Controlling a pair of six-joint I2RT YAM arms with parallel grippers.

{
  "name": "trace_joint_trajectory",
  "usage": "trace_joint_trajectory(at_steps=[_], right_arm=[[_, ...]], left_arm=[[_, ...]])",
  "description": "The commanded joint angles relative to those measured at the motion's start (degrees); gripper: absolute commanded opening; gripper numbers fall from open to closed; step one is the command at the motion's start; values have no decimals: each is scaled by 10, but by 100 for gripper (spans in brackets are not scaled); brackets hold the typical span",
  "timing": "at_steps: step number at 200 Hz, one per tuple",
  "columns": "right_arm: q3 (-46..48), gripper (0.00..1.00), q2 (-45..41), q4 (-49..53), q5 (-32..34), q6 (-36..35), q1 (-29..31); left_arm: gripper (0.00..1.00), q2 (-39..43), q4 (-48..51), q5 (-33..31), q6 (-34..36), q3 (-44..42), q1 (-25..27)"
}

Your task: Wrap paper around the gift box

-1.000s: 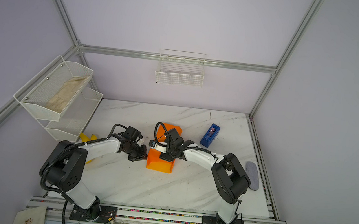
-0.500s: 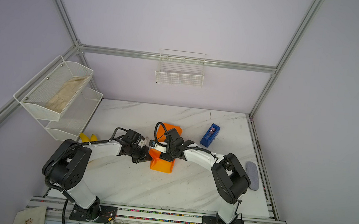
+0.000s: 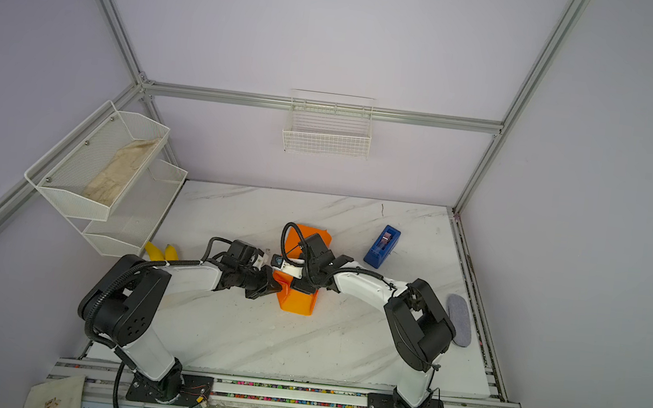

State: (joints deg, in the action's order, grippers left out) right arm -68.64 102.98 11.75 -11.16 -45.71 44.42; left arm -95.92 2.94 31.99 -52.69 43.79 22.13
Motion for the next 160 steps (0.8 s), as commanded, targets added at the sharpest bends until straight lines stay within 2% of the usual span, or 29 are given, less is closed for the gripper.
trace_joint_trajectory(at_steps=[1, 102, 160], right_arm=[[13, 65, 18, 39, 3, 5, 1], [2, 65, 9, 53, 0, 17, 2], [21, 65, -59, 31, -11, 83, 1]], left_arm=[[7, -11, -58, 18, -27, -20, 14], [7, -44, -78, -3, -43, -52, 22], [7, -40, -72, -9, -44, -56, 20]])
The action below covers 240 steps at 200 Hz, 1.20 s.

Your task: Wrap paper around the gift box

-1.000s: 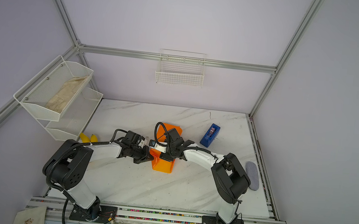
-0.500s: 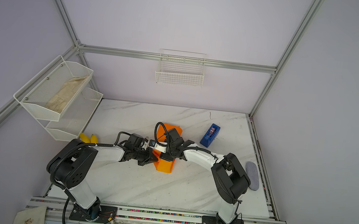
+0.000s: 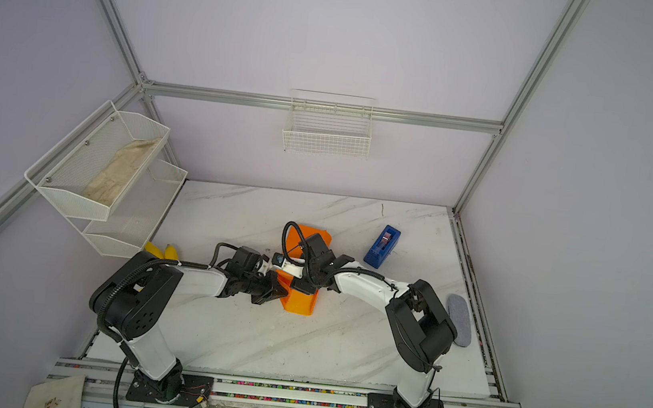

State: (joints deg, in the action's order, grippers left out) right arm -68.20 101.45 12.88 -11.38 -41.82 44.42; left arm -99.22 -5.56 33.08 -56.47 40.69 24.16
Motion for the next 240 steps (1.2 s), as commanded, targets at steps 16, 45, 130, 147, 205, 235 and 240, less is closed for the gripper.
trace_joint_trajectory(at_steps=[16, 45, 130, 147, 205, 235, 240], right_arm=[[27, 63, -68, 8, 3, 89, 1], [48, 55, -98, 9, 26, 162, 1], [84, 51, -98, 10, 138, 171, 1], [77, 52, -83, 11, 151, 160, 1], [62, 62, -53, 0, 149, 144, 1], [64, 67, -54, -7, 151, 145, 2], [65, 68, -53, -9, 151, 146, 2]], left_arm=[[7, -8, 14, -19, -6, -25, -1], [7, -8, 16, -19, -4, -25, -2], [6, -6, 16, -16, -1, -25, -3], [6, -6, 16, -17, -1, -25, -3], [6, -6, 20, -17, 0, -23, -3], [6, -7, 20, -17, 0, -23, -5], [6, -6, 20, -17, 0, -23, -4]])
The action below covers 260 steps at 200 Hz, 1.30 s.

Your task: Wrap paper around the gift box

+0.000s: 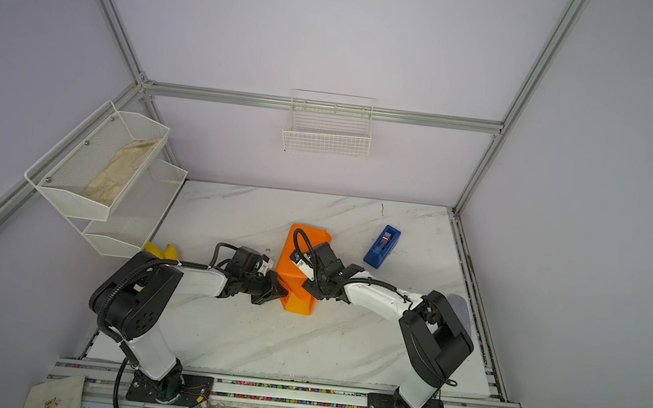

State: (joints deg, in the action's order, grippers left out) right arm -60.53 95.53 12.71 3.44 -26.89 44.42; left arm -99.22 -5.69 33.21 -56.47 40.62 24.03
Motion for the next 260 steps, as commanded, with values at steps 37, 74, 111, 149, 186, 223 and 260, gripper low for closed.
trace_joint_trajectory(at_steps=[37, 74, 111, 149, 186, 223, 260], right_arm=[[-7, 71, 19, -40, 19, 10, 7], [-8, 71, 46, -65, 72, 14, 20], [-1, 70, 52, -89, 126, 23, 28], [9, 61, 45, -92, 165, 39, 39], [6, 65, 28, -60, 144, 47, 48], [3, 69, -9, -8, 95, 78, 50], [23, 69, -89, 7, 36, 167, 50]], left_arm=[[6, -9, 19, -17, 0, -21, -3], [6, -7, 20, -17, 0, -23, -3], [6, -4, 22, -18, -1, -25, -3], [6, -5, 22, -18, -1, -25, -3], [6, -4, 22, -19, -2, -25, -3], [6, -4, 22, -19, -2, -24, -3], [6, -4, 24, -18, -1, -24, -4]])
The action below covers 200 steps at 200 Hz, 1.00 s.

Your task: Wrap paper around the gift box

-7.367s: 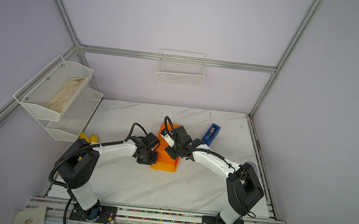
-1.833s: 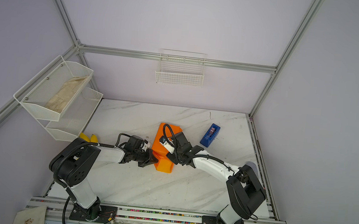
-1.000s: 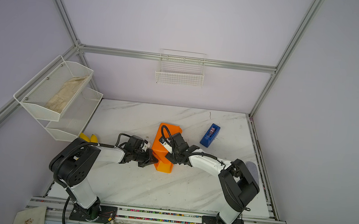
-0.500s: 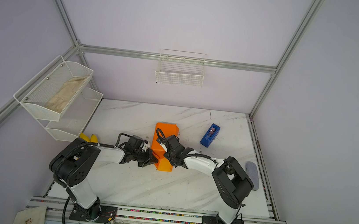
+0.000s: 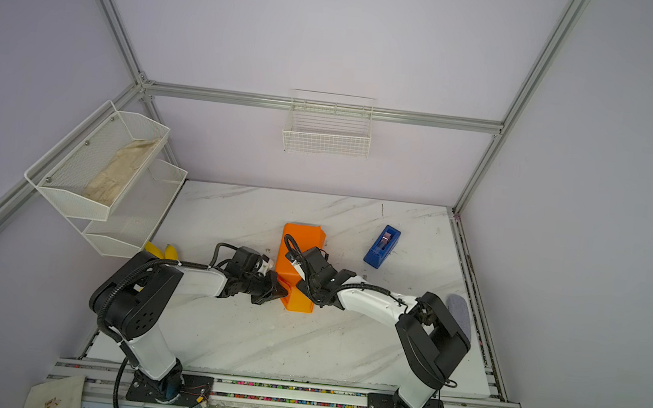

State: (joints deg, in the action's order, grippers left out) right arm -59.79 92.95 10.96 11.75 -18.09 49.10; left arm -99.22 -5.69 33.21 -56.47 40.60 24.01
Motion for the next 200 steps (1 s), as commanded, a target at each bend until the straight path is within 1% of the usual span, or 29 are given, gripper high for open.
trace_joint_trajectory(at_steps=[1, 14, 25, 37, 45, 53, 69, 78, 98, 114, 134, 161, 200], right_arm=[[18, 69, -68, 24, -50, 84, 3], [28, 67, -89, 23, -58, 125, 3], [35, 65, -100, 27, -57, 180, 3], [43, 61, -107, 34, -42, 242, 3], [48, 55, -111, 42, -34, 282, 0], [56, 47, -116, 47, -26, 317, -3], [79, 33, -130, 47, -27, 401, -8], [96, 25, -139, 37, -37, 433, -9], [139, 13, -140, 9, -49, 503, -9], [165, 6, -137, -31, -81, 526, -13], [183, 0, -100, -88, -124, 538, -19], [185, 0, -45, -140, -153, 545, -24], [173, 0, -4, -178, -162, 539, -39]], left_arm=[[6, -4, 24, -18, -1, -24, -4], [6, -5, 24, -18, -1, -24, -5], [6, -5, 24, -18, -1, -24, -5], [6, -5, 24, -17, -1, -24, -5], [6, -5, 24, -17, 0, -24, -5], [6, -5, 24, -17, 0, -24, -5], [6, -8, 24, -17, 0, -23, -6], [6, -9, 23, -17, 0, -23, -6], [6, -9, 22, -16, 0, -24, -6], [6, -10, 22, -15, 1, -23, -6], [6, -12, 22, -11, 2, -22, -6], [5, -16, 22, -7, 4, -23, -6], [5, -19, 22, -3, 6, -23, -5]])
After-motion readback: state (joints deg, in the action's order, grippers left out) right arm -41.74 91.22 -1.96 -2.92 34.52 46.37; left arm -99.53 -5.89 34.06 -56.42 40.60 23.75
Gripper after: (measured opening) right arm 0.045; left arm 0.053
